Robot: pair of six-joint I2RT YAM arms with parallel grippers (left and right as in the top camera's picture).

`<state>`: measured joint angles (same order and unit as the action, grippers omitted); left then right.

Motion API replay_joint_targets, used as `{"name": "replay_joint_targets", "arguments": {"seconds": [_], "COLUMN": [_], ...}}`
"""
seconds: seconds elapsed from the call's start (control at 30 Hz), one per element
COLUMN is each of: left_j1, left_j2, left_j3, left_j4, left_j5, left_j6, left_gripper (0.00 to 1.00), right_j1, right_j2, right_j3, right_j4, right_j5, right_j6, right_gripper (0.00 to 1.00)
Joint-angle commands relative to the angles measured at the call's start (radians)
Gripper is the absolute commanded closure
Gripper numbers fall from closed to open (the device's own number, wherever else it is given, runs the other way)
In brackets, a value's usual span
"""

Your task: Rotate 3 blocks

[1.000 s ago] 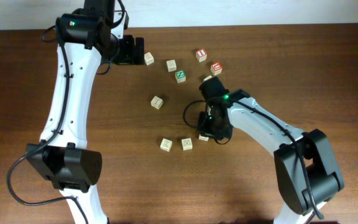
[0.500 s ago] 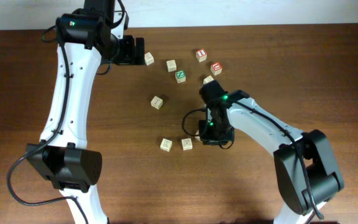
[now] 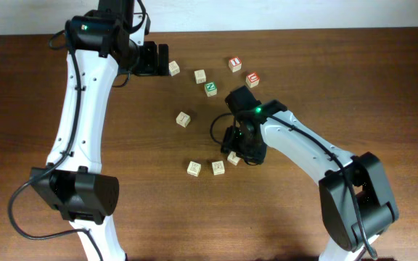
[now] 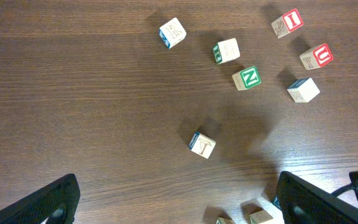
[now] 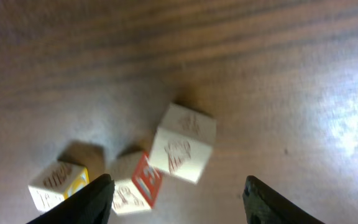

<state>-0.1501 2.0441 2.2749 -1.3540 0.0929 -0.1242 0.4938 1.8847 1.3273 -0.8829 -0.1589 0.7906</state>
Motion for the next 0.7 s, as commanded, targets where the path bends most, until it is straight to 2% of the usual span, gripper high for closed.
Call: {"name": "replay_joint_targets", "arguments": {"seconds": [0.0, 0.1, 0.23, 0.37, 0.43, 0.67], "left_j1": [0.003, 0.003, 0.002, 0.002, 0.002, 0.003], "left_j2": [0.003, 0.003, 0.003, 0.003, 0.003, 0.003], "left_j3": [0.002, 0.002, 0.002, 0.002, 0.002, 0.002], "left_j4": [-0.002, -0.002, -0.002, -0.005, -0.005, -0.012], "left_j5": [-0.004, -0.004, -0.004, -0.004, -0.004, -0.004], "left_j6": [0.006, 0.006, 0.006, 0.006, 0.006, 0.006], "left_gripper": [0.01, 0.00, 0.01, 0.01, 0.01, 0.01], "right_j1": [0.005, 0.005, 0.005, 0.003, 0.003, 0.003], "right_j2": [0.061, 0.075, 0.075, 0.075, 0.075, 0.075], "right_j3": [-0.007, -0.007, -0.007, -0.007, -0.007, -0.007], "right_j4": [0.020, 0.031, 0.042, 0.027, 0.010, -0.011], "right_j5": [0.036, 0.027, 0.008, -0.069, -0.130, -0.180], "right_j6": [0.034, 0.011, -0.027, -0.112, -0.201, -0.369], "right_gripper": [0.36, 0.44, 0.73, 0.75, 0.75, 0.74]}}
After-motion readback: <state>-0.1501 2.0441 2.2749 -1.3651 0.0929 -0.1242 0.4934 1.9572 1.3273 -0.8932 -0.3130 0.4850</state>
